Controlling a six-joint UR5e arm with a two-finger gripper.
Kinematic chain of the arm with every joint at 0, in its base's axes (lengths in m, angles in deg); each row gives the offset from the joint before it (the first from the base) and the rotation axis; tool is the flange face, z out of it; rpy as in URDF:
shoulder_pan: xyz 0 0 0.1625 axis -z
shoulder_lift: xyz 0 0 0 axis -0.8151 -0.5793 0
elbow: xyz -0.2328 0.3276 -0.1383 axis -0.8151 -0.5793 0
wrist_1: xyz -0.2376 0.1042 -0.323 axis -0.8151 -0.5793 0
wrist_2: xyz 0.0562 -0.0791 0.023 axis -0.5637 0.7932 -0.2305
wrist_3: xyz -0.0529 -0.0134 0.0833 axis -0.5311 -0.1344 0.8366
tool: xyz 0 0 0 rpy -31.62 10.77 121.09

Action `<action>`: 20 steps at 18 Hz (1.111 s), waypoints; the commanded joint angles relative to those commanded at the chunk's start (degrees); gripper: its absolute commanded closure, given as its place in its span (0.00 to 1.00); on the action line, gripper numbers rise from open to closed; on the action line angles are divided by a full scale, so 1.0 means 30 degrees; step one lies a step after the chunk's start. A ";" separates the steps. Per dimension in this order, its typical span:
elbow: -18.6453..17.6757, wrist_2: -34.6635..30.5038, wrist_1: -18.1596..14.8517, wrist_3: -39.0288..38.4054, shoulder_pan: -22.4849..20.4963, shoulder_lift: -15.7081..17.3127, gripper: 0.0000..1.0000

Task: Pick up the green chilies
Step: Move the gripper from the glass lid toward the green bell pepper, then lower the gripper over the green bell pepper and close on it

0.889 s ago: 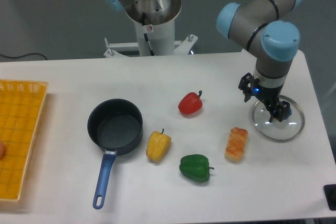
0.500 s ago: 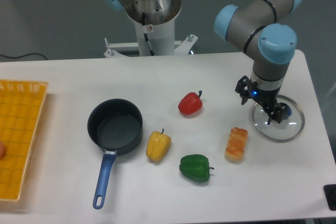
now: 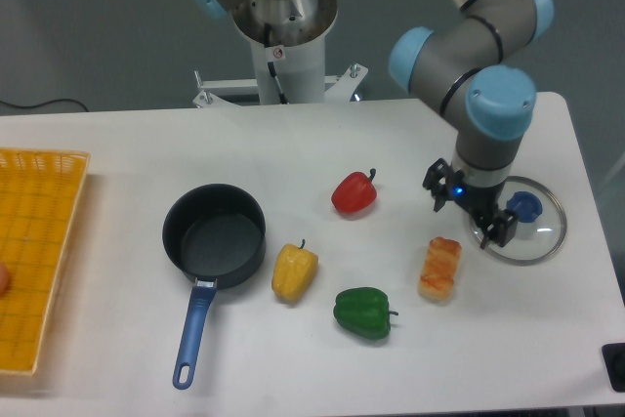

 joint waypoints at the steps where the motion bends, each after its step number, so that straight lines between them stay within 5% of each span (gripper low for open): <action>1: 0.0263 -0.0468 -0.0028 0.0030 0.0235 -0.0233 0.00; 12: 0.2227 -0.0590 0.1202 0.2607 0.2257 -0.1963 0.00; 20: 0.2347 -0.0648 0.1202 0.5703 0.3137 -0.1818 0.00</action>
